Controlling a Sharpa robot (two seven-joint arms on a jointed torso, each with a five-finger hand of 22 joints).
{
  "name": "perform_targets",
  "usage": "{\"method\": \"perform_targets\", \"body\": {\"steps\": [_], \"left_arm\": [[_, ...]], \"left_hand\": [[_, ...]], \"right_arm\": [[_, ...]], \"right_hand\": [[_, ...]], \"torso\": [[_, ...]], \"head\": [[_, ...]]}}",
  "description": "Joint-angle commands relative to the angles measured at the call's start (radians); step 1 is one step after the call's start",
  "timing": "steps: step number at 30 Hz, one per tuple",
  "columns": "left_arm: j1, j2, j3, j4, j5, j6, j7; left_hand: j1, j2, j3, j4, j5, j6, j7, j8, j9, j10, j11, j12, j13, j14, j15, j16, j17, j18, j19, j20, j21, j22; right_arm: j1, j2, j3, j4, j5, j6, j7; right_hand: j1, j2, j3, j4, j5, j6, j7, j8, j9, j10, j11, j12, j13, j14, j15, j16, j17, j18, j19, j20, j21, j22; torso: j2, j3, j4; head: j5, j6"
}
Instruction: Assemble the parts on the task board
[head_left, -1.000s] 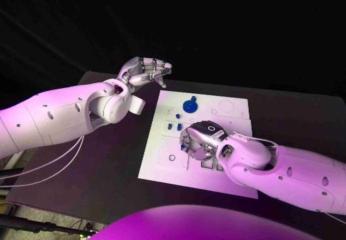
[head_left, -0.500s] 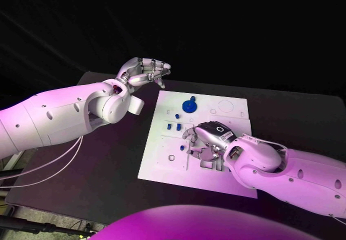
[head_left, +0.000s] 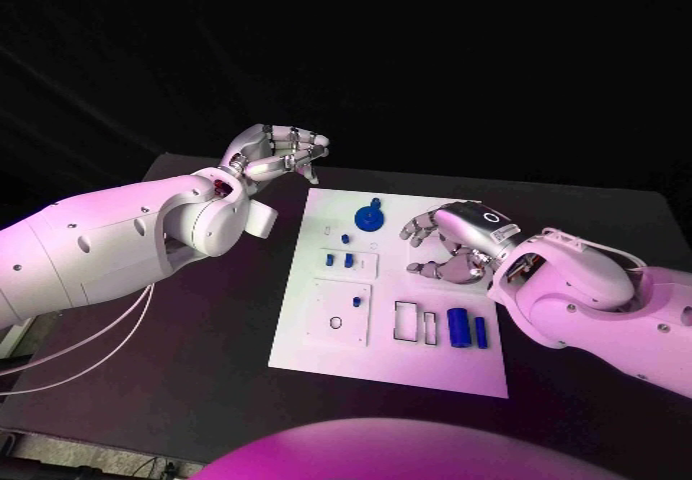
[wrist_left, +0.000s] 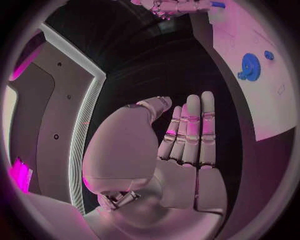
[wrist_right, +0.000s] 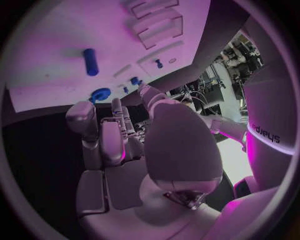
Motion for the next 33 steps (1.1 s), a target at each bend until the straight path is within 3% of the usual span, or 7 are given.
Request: {"method": "perform_targets", "body": {"steps": [1, 6, 10, 17, 22, 25, 33], "left_arm": [[0.000, 0.001, -0.001, 0.000, -0.004, 0.020, 0.004], [0.000, 0.001, -0.002, -0.001, -0.004, 0.023, 0.003], [0.000, 0.002, -0.003, -0.001, -0.004, 0.024, 0.001], [0.000, 0.002, -0.003, 0.001, -0.005, 0.025, -0.001], [0.000, 0.001, -0.004, 0.002, -0.007, 0.025, -0.001], [0.000, 0.000, -0.004, 0.003, -0.007, 0.024, -0.002], [0.000, -0.001, -0.003, 0.003, -0.008, 0.023, -0.003]], "left_hand": [[0.007, 0.002, -0.004, -0.003, 0.005, -0.005, 0.001, -0.005, -0.002, -0.005, 0.000, 0.000, -0.001, -0.006, -0.001, -0.006, -0.001, 0.013, -0.006, 0.004, -0.007, -0.002], [0.007, 0.002, -0.004, -0.003, 0.005, -0.005, 0.001, -0.005, -0.002, -0.005, 0.000, 0.000, -0.001, -0.006, -0.001, -0.006, -0.001, 0.013, -0.006, 0.004, -0.007, -0.002], [0.006, 0.003, -0.004, -0.003, 0.005, -0.006, 0.001, -0.005, -0.002, -0.006, 0.000, 0.001, -0.002, -0.007, 0.000, -0.006, -0.001, 0.013, -0.006, 0.005, -0.008, -0.002], [0.006, 0.004, -0.004, -0.003, 0.005, -0.006, 0.001, -0.005, -0.002, -0.006, 0.000, 0.001, -0.002, -0.007, 0.000, -0.006, -0.001, 0.013, -0.006, 0.005, -0.008, -0.002], [0.007, 0.004, -0.004, -0.003, 0.005, -0.006, 0.001, -0.004, -0.001, -0.007, 0.000, 0.002, -0.002, -0.007, 0.000, -0.006, -0.001, 0.013, -0.006, 0.005, -0.008, -0.003], [0.007, 0.005, -0.004, -0.003, 0.005, -0.006, 0.001, -0.004, -0.001, -0.007, 0.000, 0.002, -0.002, -0.007, 0.000, -0.006, -0.001, 0.013, -0.006, 0.005, -0.008, -0.003], [0.007, 0.006, -0.003, -0.003, 0.006, -0.006, 0.001, -0.004, -0.001, -0.007, 0.000, 0.003, -0.002, -0.006, -0.001, -0.007, -0.001, 0.013, -0.006, 0.005, -0.008, -0.003]], "right_arm": [[0.019, -0.020, 0.000, -0.013, 0.052, 0.088, -0.018], [0.033, -0.032, 0.000, -0.047, 0.025, 0.172, -0.024], [0.032, -0.028, 0.000, -0.065, 0.005, 0.214, -0.028], [0.017, -0.013, -0.003, -0.086, -0.002, 0.248, -0.031], [0.001, 0.001, -0.004, -0.093, 0.009, 0.236, -0.029], [-0.007, 0.012, -0.005, -0.100, 0.018, 0.219, -0.025], [-0.020, 0.031, -0.005, -0.112, 0.032, 0.205, -0.018]], "right_hand": [[0.094, 0.015, -0.166, 0.079, 0.011, -0.014, -0.016, -0.022, -0.008, -0.072, 0.009, 0.013, -0.037, -0.012, 0.015, -0.011, -0.021, 0.022, -0.025, 0.008, -0.067, -0.031], [0.104, -0.022, -0.306, 0.086, 0.027, -0.068, -0.042, -0.064, -0.025, -0.150, 0.029, -0.002, -0.057, -0.010, 0.029, -0.009, -0.027, 0.022, -0.017, 0.020, -0.075, -0.032], [0.110, -0.023, -0.315, 0.086, 0.029, -0.078, -0.045, -0.071, -0.029, -0.158, 0.031, -0.004, -0.057, -0.007, 0.030, -0.006, -0.024, 0.021, -0.012, 0.022, -0.070, -0.029], [0.123, 0.022, -0.269, 0.083, 0.017, -0.033, -0.026, -0.058, -0.026, -0.106, 0.017, 0.015, -0.055, 0.004, 0.019, 0.000, -0.021, 0.019, 0.009, 0.013, -0.056, -0.022], [0.141, 0.061, -0.217, 0.078, 0.008, 0.024, 0.005, -0.040, -0.023, -0.043, 0.000, 0.033, -0.055, 0.005, 0.005, -0.007, -0.030, 0.018, 0.016, 0.001, -0.058, -0.020], [0.161, 0.084, -0.169, 0.074, 0.008, 0.049, 0.007, -0.039, -0.027, -0.014, 0.000, 0.029, -0.057, 0.010, 0.004, -0.002, -0.023, 0.014, 0.029, -0.003, -0.038, -0.008], [0.144, 0.085, -0.053, 0.077, 0.008, 0.113, 0.001, -0.045, -0.043, 0.055, -0.007, -0.005, -0.059, 0.015, -0.001, 0.008, -0.013, 0.010, 0.042, -0.008, -0.018, 0.012]], "torso": [[0.000, -0.0002, 0.0003], [0.002, 0.0005, 0.0013], [0.003, 0.0013, 0.0021], [0.004, -0.0006, 0.0020], [0.004, -0.0008, 0.0028], [0.004, -0.0008, 0.0027], [0.004, -0.0010, 0.0028]], "head": [[-0.018, 0.014], [-0.028, 0.025], [-0.032, 0.025], [-0.032, 0.024], [-0.034, 0.023], [-0.034, 0.024], [-0.034, 0.020]]}}
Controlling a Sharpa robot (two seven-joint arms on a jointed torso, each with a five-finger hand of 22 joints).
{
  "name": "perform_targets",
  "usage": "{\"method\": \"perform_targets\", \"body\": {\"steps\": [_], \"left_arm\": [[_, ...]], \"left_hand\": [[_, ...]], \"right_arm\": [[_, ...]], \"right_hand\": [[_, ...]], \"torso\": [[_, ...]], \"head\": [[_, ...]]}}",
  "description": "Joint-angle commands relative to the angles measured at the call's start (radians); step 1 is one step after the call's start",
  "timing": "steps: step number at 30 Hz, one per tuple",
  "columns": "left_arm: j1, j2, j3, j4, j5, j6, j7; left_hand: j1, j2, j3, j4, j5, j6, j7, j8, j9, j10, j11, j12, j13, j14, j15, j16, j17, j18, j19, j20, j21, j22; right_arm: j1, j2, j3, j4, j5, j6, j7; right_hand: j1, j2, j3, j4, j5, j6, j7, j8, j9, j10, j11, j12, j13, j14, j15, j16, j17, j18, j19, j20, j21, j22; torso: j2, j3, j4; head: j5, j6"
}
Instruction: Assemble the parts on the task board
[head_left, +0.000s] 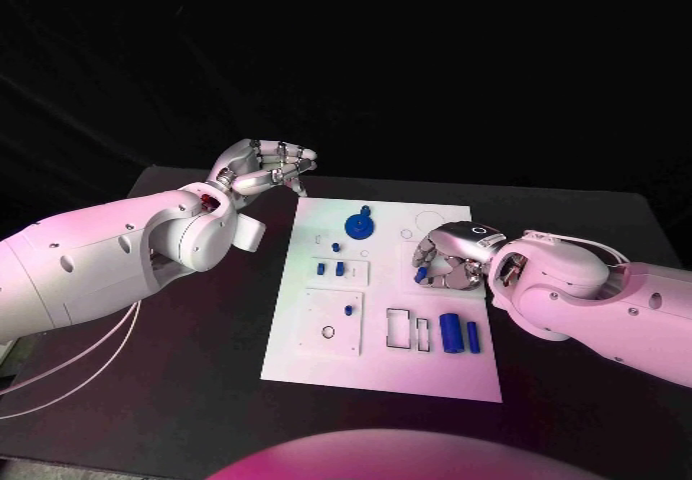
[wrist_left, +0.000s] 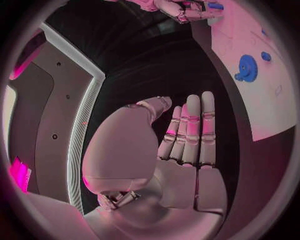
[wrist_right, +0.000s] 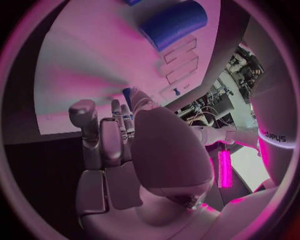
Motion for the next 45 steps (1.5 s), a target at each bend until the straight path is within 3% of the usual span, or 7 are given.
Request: {"method": "perform_targets", "body": {"steps": [1, 14, 19, 22, 30, 45], "left_arm": [[0.000, 0.001, 0.000, 0.002, -0.006, 0.015, 0.004], [0.000, 0.001, 0.000, 0.000, -0.006, 0.014, 0.003], [0.000, 0.001, 0.000, 0.000, -0.006, 0.014, 0.003], [0.000, 0.002, 0.000, -0.001, -0.006, 0.015, 0.002], [0.000, 0.002, 0.000, -0.002, -0.006, 0.014, 0.001], [0.000, 0.002, 0.000, -0.004, -0.006, 0.014, 0.001]], "left_hand": [[0.007, 0.006, -0.003, -0.003, 0.006, -0.006, 0.001, -0.004, -0.001, -0.007, 0.000, 0.003, -0.001, -0.007, -0.001, -0.007, -0.001, 0.013, -0.002, 0.002, -0.004, -0.001], [0.009, 0.008, -0.002, -0.004, 0.006, -0.006, 0.001, -0.004, -0.001, -0.007, 0.000, 0.004, -0.002, -0.006, -0.001, -0.007, -0.001, 0.013, -0.002, 0.001, -0.004, -0.001], [0.010, 0.009, -0.001, -0.005, 0.006, -0.006, 0.001, -0.003, -0.001, -0.007, 0.000, 0.004, -0.002, -0.006, -0.001, -0.007, -0.001, 0.014, -0.001, 0.001, -0.004, -0.001], [0.013, 0.010, 0.000, -0.007, 0.006, -0.006, 0.001, -0.003, -0.001, -0.007, -0.001, 0.005, -0.002, -0.006, -0.001, -0.007, -0.001, 0.014, -0.001, 0.001, -0.004, -0.001], [0.016, 0.013, 0.002, -0.010, 0.007, -0.006, 0.001, -0.002, -0.001, -0.008, -0.001, 0.006, -0.003, -0.006, -0.002, -0.008, -0.001, 0.014, -0.001, 0.001, -0.003, 0.000], [0.019, 0.014, 0.004, -0.012, 0.006, -0.006, 0.001, -0.002, -0.001, -0.008, -0.001, 0.007, -0.003, -0.007, -0.002, -0.008, -0.001, 0.014, 0.000, 0.000, -0.002, 0.000]], "right_arm": [[-0.004, 0.005, 0.000, -0.003, 0.009, -0.004, 0.004], [-0.009, 0.010, 0.000, 0.000, 0.016, -0.026, 0.009], [-0.009, 0.006, 0.000, 0.001, 0.039, -0.063, 0.006], [-0.009, 0.003, 0.000, 0.001, 0.053, -0.086, -0.005], [-0.009, 0.002, 0.000, 0.005, 0.053, -0.093, -0.021], [-0.004, -0.015, 0.001, 0.047, 0.062, -0.124, -0.015]], "right_hand": [[-0.019, -0.006, 0.027, 0.000, -0.004, 0.016, -0.001, -0.005, -0.003, 0.020, -0.002, -0.010, -0.001, 0.008, -0.008, 0.008, 0.004, -0.006, 0.010, -0.001, 0.008, 0.006], [-0.053, -0.031, 0.109, -0.002, -0.005, 0.047, -0.003, -0.012, -0.013, 0.060, -0.004, -0.038, 0.000, 0.012, -0.011, 0.018, 0.014, -0.010, 0.020, -0.003, 0.028, 0.023], [-0.052, -0.031, 0.183, -0.006, -0.005, 0.081, -0.014, 0.002, -0.010, 0.110, -0.015, -0.041, 0.003, 0.021, -0.021, 0.040, 0.041, -0.018, 0.038, -0.009, 0.071, 0.051], [-0.022, -0.028, 0.284, -0.046, -0.005, 0.123, -0.031, 0.037, 0.009, 0.177, -0.035, -0.037, 0.008, 0.034, -0.037, 0.076, 0.088, -0.034, 0.074, -0.025, 0.166, 0.105], [-0.059, -0.049, 0.403, -0.145, -0.009, 0.122, -0.034, 0.092, 0.057, 0.239, -0.046, -0.050, 0.017, 0.033, -0.045, 0.087, 0.097, -0.040, 0.078, -0.034, 0.207, 0.143], [-0.090, -0.056, 0.438, -0.198, -0.010, 0.111, -0.035, 0.117, 0.081, 0.257, -0.049, -0.057, 0.028, 0.034, -0.048, 0.092, 0.102, -0.042, 0.080, -0.037, 0.223, 0.159]], "torso": [[0.000, 0.0001, -0.0005], [-0.001, 0.0013, -0.0009], [-0.001, 0.0018, -0.0011], [-0.001, 0.0021, -0.0011], [-0.001, 0.0016, -0.0012], [-0.002, 0.0002, -0.0005]], "head": [[0.001, -0.003], [-0.001, -0.007], [-0.001, -0.007], [-0.002, -0.007], [-0.004, -0.007], [-0.007, -0.005]]}}
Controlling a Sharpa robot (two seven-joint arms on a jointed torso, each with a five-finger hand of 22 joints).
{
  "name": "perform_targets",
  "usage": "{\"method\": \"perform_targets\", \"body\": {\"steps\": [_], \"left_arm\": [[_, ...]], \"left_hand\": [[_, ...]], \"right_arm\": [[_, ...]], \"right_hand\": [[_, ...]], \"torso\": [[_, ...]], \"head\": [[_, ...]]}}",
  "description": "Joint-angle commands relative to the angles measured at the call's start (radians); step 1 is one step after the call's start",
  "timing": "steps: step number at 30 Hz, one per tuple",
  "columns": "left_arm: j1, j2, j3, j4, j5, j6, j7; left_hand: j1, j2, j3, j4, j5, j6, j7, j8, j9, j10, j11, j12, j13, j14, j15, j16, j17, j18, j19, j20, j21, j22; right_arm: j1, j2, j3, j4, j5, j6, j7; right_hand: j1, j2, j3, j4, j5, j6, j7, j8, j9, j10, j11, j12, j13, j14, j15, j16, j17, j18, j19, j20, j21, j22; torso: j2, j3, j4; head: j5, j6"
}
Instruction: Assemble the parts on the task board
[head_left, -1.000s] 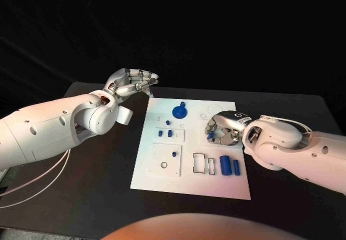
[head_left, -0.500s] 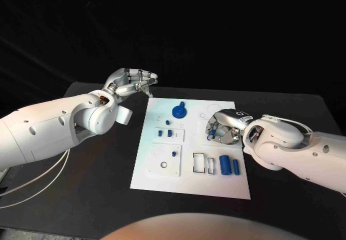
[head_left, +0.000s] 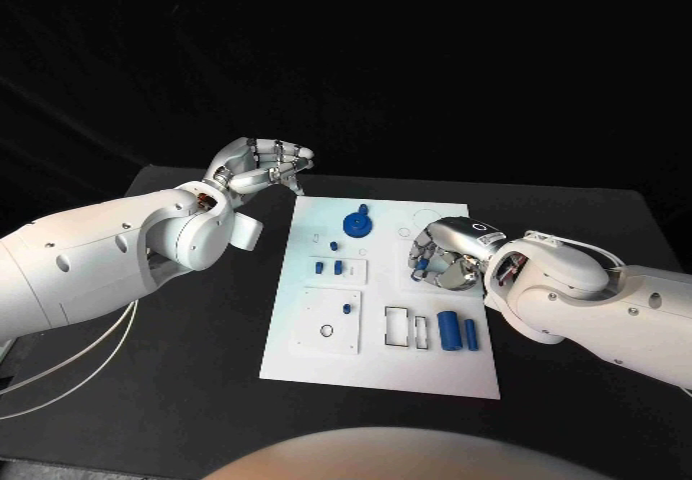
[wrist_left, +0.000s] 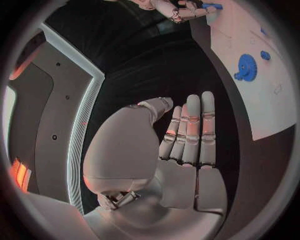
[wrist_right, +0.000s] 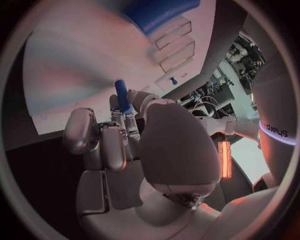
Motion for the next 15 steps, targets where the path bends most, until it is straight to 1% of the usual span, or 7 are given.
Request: {"method": "perform_targets", "body": {"steps": [1, 6, 10, 13, 15], "left_arm": [[0.000, 0.002, 0.000, 0.000, -0.004, 0.013, 0.005], [0.000, 0.004, 0.000, -0.002, -0.004, 0.013, 0.005], [0.000, 0.006, 0.000, -0.004, -0.004, 0.012, 0.005], [0.000, 0.008, 0.000, -0.005, -0.004, 0.013, 0.005], [0.000, 0.007, 0.000, -0.006, -0.004, 0.013, 0.005]], "left_hand": [[0.006, 0.002, 0.000, -0.008, 0.006, -0.006, 0.001, -0.002, -0.001, -0.008, -0.001, 0.005, -0.002, -0.007, -0.002, -0.005, -0.001, 0.014, 0.000, 0.000, -0.002, 0.000], [0.006, 0.002, 0.000, -0.008, 0.006, -0.006, 0.001, -0.002, -0.001, -0.008, -0.001, 0.005, -0.002, -0.007, -0.002, -0.005, -0.001, 0.014, 0.000, 0.000, -0.002, 0.000], [0.006, 0.002, 0.000, -0.008, 0.006, -0.006, 0.001, -0.002, -0.001, -0.008, -0.001, 0.005, -0.002, -0.007, -0.002, -0.005, -0.001, 0.014, 0.000, 0.000, -0.002, 0.000], [0.006, 0.002, 0.000, -0.008, 0.006, -0.006, 0.001, -0.002, -0.001, -0.008, -0.001, 0.005, -0.002, -0.007, -0.002, -0.005, -0.001, 0.014, 0.000, 0.000, -0.002, 0.000], [0.006, 0.002, 0.000, -0.008, 0.006, -0.006, 0.001, -0.002, -0.001, -0.008, -0.001, 0.005, -0.002, -0.007, -0.002, -0.005, -0.001, 0.014, 0.000, 0.000, -0.002, 0.000]], "right_arm": [[0.006, -0.010, 0.001, 0.020, 0.010, -0.024, -0.006], [0.027, -0.030, 0.004, 0.056, 0.023, -0.029, -0.008], [0.049, -0.040, 0.007, 0.090, 0.037, -0.032, -0.008], [0.058, -0.039, 0.009, 0.111, 0.044, -0.035, -0.008], [0.060, -0.027, 0.009, 0.118, 0.052, -0.037, -0.006]], "right_hand": [[-0.008, 0.006, 0.062, -0.071, 0.006, -0.009, -0.002, 0.006, 0.004, 0.075, -0.065, 0.001, 0.004, 0.033, -0.007, 0.006, 0.001, -0.011, 0.004, -0.003, 0.006, 0.074], [-0.011, 0.005, 0.064, -0.075, 0.006, -0.009, -0.002, 0.008, 0.005, 0.076, -0.065, 0.000, 0.005, 0.032, -0.007, 0.005, -0.001, -0.010, 0.003, -0.004, 0.005, 0.075], [-0.013, 0.004, 0.067, -0.079, 0.006, -0.010, -0.001, 0.009, 0.007, 0.076, -0.064, -0.001, 0.006, 0.032, -0.007, 0.005, 0.000, -0.010, 0.003, -0.004, 0.005, 0.075], [-0.016, 0.005, 0.068, -0.080, 0.006, -0.010, -0.001, 0.010, 0.008, 0.077, -0.064, -0.001, 0.006, 0.032, -0.007, 0.006, 0.000, -0.011, 0.004, -0.004, 0.006, 0.076], [-0.017, 0.005, 0.069, -0.081, 0.005, -0.011, -0.001, 0.011, 0.008, 0.077, -0.064, -0.001, 0.007, 0.032, -0.007, 0.005, -0.001, -0.010, 0.003, -0.004, 0.005, 0.076]], "torso": [[-0.001, -0.0006, 0.0004], [-0.002, -0.0006, -0.0003], [-0.002, -0.0006, -0.0009], [-0.002, -0.0008, -0.0003], [-0.003, -0.0011, -0.0007]], "head": [[-0.001, 0.001], [-0.003, 0.004], [-0.005, 0.007], [-0.005, 0.009], [-0.006, 0.011]]}}
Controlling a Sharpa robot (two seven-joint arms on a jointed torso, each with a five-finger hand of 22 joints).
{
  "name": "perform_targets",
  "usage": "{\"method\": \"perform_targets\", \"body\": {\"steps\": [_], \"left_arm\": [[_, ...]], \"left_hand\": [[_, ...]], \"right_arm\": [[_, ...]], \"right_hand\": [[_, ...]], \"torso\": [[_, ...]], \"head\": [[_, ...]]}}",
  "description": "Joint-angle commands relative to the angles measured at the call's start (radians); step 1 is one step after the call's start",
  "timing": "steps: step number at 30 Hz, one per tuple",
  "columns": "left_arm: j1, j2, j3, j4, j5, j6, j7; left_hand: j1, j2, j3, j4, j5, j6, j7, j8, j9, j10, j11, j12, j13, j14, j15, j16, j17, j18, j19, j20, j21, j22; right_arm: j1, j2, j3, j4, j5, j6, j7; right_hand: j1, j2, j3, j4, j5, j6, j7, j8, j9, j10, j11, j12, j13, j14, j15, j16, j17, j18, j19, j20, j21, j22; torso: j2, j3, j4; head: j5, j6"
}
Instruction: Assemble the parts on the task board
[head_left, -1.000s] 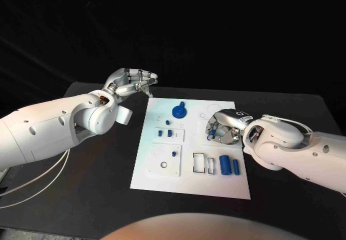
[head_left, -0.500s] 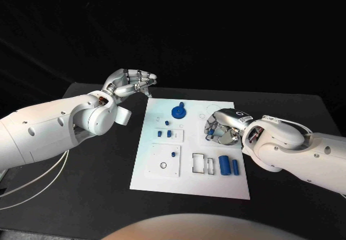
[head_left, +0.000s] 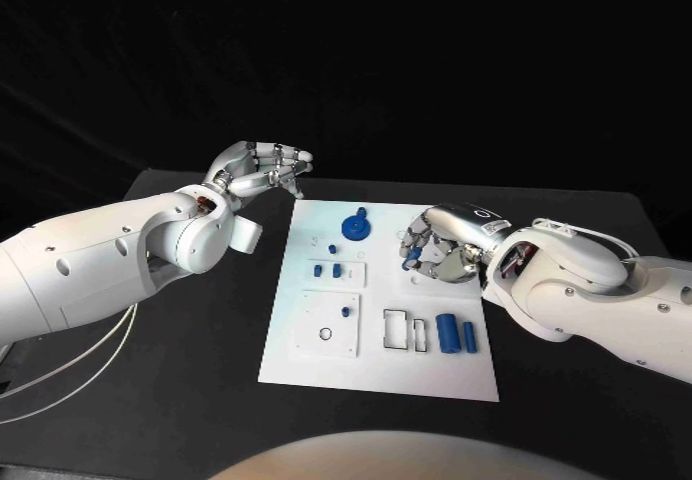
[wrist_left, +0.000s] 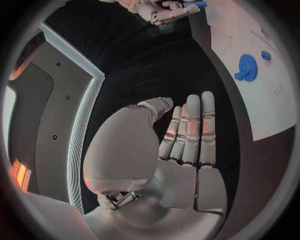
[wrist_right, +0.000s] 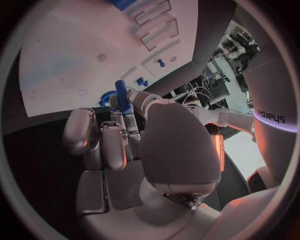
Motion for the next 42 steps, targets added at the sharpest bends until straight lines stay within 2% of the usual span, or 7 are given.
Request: {"method": "perform_targets", "body": {"steps": [1, 2, 5, 12, 18, 32, 42], "left_arm": [[0.000, 0.001, 0.000, -0.001, -0.005, 0.013, 0.005], [0.000, 0.001, 0.000, -0.003, -0.005, 0.012, 0.005], [0.000, 0.002, 0.000, -0.006, -0.005, 0.012, 0.006], [0.000, 0.012, 0.000, -0.010, -0.006, 0.017, 0.007], [0.000, 0.018, 0.000, -0.013, -0.006, 0.020, 0.006], [0.000, 0.025, 0.000, -0.017, -0.007, 0.023, 0.005], [0.000, 0.028, -0.001, -0.022, -0.010, 0.025, 0.005]], "left_hand": [[0.006, 0.002, 0.000, -0.008, 0.006, -0.006, 0.001, -0.002, -0.001, -0.008, -0.001, 0.003, -0.001, -0.007, -0.002, -0.005, -0.001, 0.014, 0.000, 0.000, -0.002, 0.000], [0.006, 0.002, 0.000, -0.008, 0.006, -0.006, 0.001, -0.002, -0.001, -0.008, -0.001, 0.003, -0.001, -0.007, -0.002, -0.005, -0.001, 0.014, 0.000, 0.000, -0.002, 0.000], [0.006, 0.002, 0.000, -0.008, 0.006, -0.006, 0.001, -0.002, -0.001, -0.008, -0.001, 0.003, -0.001, -0.007, -0.002, -0.005, -0.001, 0.014, 0.000, 0.000, -0.002, 0.000], [0.007, 0.003, 0.001, -0.009, 0.006, -0.007, 0.002, -0.002, -0.001, -0.009, 0.000, 0.004, -0.002, -0.007, -0.002, -0.006, -0.001, 0.014, -0.001, 0.000, 0.000, 0.001], [0.007, 0.003, 0.001, -0.009, 0.006, -0.007, 0.002, -0.002, -0.001, -0.009, 0.000, 0.004, -0.002, -0.007, -0.002, -0.006, -0.001, 0.014, -0.001, 0.000, 0.000, 0.001], [0.007, 0.003, 0.001, -0.010, 0.006, -0.007, 0.002, -0.002, -0.001, -0.010, 0.000, 0.005, -0.002, -0.007, -0.002, -0.006, -0.001, 0.013, -0.001, 0.000, 0.000, 0.002], [0.007, 0.003, 0.001, -0.010, 0.006, -0.007, 0.002, -0.002, -0.001, -0.010, 0.000, 0.005, -0.002, -0.007, -0.002, -0.006, -0.001, 0.013, -0.001, 0.000, 0.000, 0.002]], "right_arm": [[0.002, 0.019, 0.001, 0.010, 0.025, -0.013, -0.003], [0.002, 0.033, 0.001, 0.009, 0.029, -0.014, -0.001], [-0.005, 0.069, 0.001, 0.005, 0.031, -0.015, 0.005], [-0.053, 0.179, -0.001, -0.005, -0.008, -0.018, 0.028], [-0.098, 0.240, -0.004, -0.020, -0.030, -0.023, 0.044], [-0.162, 0.303, -0.012, -0.072, -0.064, -0.012, 0.050], [-0.182, 0.318, -0.015, -0.092, -0.076, 0.003, 0.039]], "right_hand": [[-0.004, 0.010, 0.062, -0.066, 0.002, -0.007, 0.002, 0.006, 0.001, 0.073, -0.067, 0.002, 0.003, 0.033, -0.005, 0.005, -0.002, -0.010, 0.003, -0.004, 0.005, 0.076], [-0.005, 0.009, 0.063, -0.068, 0.002, -0.008, 0.002, 0.007, 0.001, 0.073, -0.067, 0.001, 0.003, 0.033, -0.005, 0.004, -0.003, -0.010, 0.002, -0.004, 0.004, 0.076], [-0.007, 0.010, 0.065, -0.071, 0.002, -0.010, 0.003, 0.007, 0.002, 0.073, -0.067, 0.000, 0.004, 0.032, -0.005, 0.003, -0.005, -0.010, 0.001, -0.004, 0.001, 0.076], [-0.011, 0.011, 0.072, -0.080, 0.002, -0.015, 0.004, 0.008, 0.005, 0.071, -0.066, -0.003, 0.005, 0.031, -0.005, -0.001, -0.012, -0.008, -0.004, -0.004, -0.008, 0.073], [-0.014, 0.012, 0.079, -0.089, 0.002, -0.021, 0.005, 0.008, 0.007, 0.069, -0.065, -0.006, 0.006, 0.030, -0.004, -0.003, -0.015, -0.007, -0.006, -0.003, -0.013, 0.072], [-0.020, 0.013, 0.083, -0.096, 0.002, -0.026, 0.007, 0.008, 0.009, 0.066, -0.063, -0.009, 0.007, 0.029, -0.003, -0.006, -0.019, -0.005, -0.011, -0.003, -0.023, 0.070], [-0.022, 0.014, 0.085, -0.098, 0.002, -0.028, 0.008, 0.008, 0.009, 0.065, -0.062, -0.010, 0.008, 0.028, -0.002, -0.006, -0.021, -0.004, -0.012, -0.002, -0.025, 0.069]], "torso": [[0.000, -0.0003, -0.0014], [0.001, 0.0007, -0.0044], [0.001, 0.0003, -0.0042], [0.001, 0.0026, -0.0013], [0.001, 0.0001, -0.0018], [0.003, 0.0012, -0.0031], [0.002, 0.0004, -0.0052]], "head": [[-0.003, 0.006], [-0.002, 0.009], [0.002, 0.010], [0.020, 0.010], [0.039, 0.002], [0.072, -0.012], [0.078, -0.018]]}}
